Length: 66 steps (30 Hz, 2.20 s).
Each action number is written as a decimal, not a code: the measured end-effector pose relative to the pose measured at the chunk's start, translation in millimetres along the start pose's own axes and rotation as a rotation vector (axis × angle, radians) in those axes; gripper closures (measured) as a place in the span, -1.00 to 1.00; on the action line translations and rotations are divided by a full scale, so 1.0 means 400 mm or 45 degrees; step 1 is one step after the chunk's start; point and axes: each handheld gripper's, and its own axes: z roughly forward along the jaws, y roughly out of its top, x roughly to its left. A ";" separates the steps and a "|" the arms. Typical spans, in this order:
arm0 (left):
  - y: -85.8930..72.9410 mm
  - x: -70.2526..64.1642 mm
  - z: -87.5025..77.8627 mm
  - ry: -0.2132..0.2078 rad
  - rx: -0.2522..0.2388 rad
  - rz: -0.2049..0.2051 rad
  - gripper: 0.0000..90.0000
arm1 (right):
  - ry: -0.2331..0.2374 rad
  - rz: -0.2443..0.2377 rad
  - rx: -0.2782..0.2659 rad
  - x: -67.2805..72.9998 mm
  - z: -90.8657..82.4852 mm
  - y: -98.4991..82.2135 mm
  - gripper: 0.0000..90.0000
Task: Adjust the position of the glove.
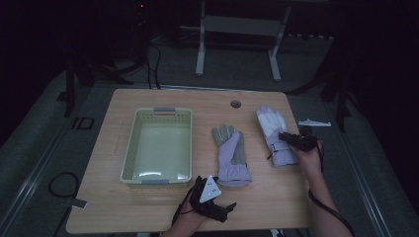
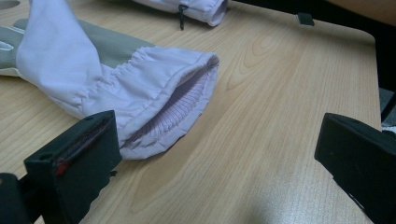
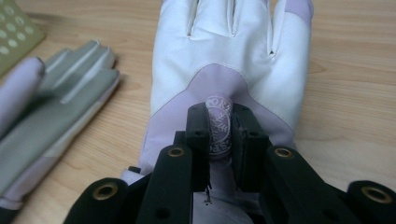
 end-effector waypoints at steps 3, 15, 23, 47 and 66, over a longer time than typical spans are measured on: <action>0.000 0.000 0.000 0.003 0.001 0.002 -0.99 | -0.034 0.036 -0.024 0.023 -0.043 0.006 0.76; 0.000 -0.004 0.000 0.010 0.001 0.017 -0.99 | -0.140 0.081 -0.087 0.122 -0.191 -0.035 0.76; 0.000 -0.005 0.001 0.011 -0.002 0.018 -0.99 | -0.210 0.100 -0.092 0.165 -0.230 -0.086 0.75; 0.000 -0.006 0.001 0.016 0.005 0.024 -0.99 | -0.306 0.166 0.065 0.082 -0.083 -0.139 0.66; 0.000 -0.005 0.002 0.011 0.008 0.019 -0.99 | -0.161 -0.006 0.084 0.041 -0.101 -0.148 0.12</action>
